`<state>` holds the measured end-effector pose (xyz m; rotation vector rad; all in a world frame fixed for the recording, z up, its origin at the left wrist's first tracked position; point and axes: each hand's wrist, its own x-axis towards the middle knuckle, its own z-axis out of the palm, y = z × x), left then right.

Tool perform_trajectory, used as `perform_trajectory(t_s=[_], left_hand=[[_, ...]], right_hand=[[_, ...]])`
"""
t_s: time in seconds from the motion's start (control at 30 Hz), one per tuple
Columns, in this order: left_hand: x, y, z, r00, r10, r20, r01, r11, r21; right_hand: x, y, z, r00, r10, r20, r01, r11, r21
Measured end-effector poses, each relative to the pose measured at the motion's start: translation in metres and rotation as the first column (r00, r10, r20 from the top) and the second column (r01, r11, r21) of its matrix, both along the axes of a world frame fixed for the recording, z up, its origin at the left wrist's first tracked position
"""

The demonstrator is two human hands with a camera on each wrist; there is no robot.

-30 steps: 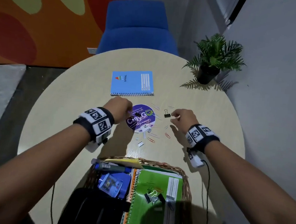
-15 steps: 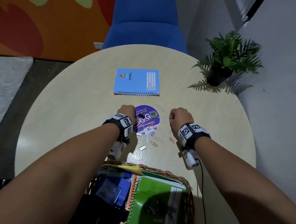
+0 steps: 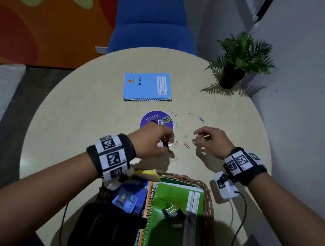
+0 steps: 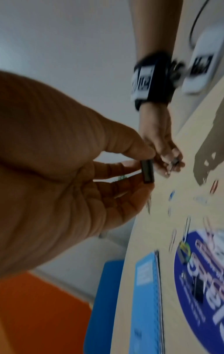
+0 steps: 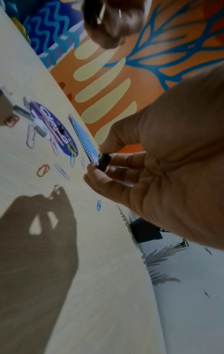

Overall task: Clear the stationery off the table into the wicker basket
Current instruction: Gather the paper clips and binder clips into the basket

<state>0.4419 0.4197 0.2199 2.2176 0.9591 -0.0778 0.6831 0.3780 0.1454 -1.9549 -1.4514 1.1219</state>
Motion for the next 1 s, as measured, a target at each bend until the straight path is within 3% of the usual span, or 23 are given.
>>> perform_trajectory(t_s=[0.17,0.3,0.43,0.63,0.8,0.87,0.93,1.0], left_hand=[[-0.002,-0.048,0.001,0.97,-0.239,-0.048,0.233,0.966,-0.109],[-0.008,-0.06,-0.002,0.949,-0.305,-0.079,0.294,0.947,-0.129],[-0.019,-0.041,0.008,0.987,-0.158,-0.034,0.155,0.985,-0.078],[-0.03,0.034,-0.003,0.988,0.112,-0.103,-0.093,0.981,0.173],[-0.017,0.089,-0.04,0.937,0.273,-0.217,-0.227,0.95,0.215],[-0.007,0.1,-0.056,0.911,0.3,-0.282,-0.251,0.948,0.197],[0.004,0.105,-0.071,0.882,0.333,-0.333,-0.286,0.94,0.185],[0.012,0.108,-0.087,0.855,0.389,-0.343,-0.354,0.921,0.161]], right_hand=[[0.002,-0.027,0.03,0.984,0.176,-0.041,-0.178,0.982,-0.056],[-0.01,-0.049,0.052,0.962,0.243,-0.123,-0.255,0.962,-0.093],[-0.025,-0.071,0.064,0.927,0.331,-0.176,-0.356,0.925,-0.132],[-0.039,-0.088,0.062,0.841,0.522,-0.139,-0.54,0.818,-0.198],[-0.032,-0.044,0.058,0.924,0.38,-0.034,-0.382,0.92,-0.087],[-0.024,-0.012,0.042,0.941,0.316,0.121,-0.312,0.949,-0.052],[-0.014,0.019,0.018,0.941,0.196,0.277,-0.193,0.981,-0.037],[-0.001,0.046,-0.005,0.941,0.012,0.338,-0.007,1.0,-0.014]])
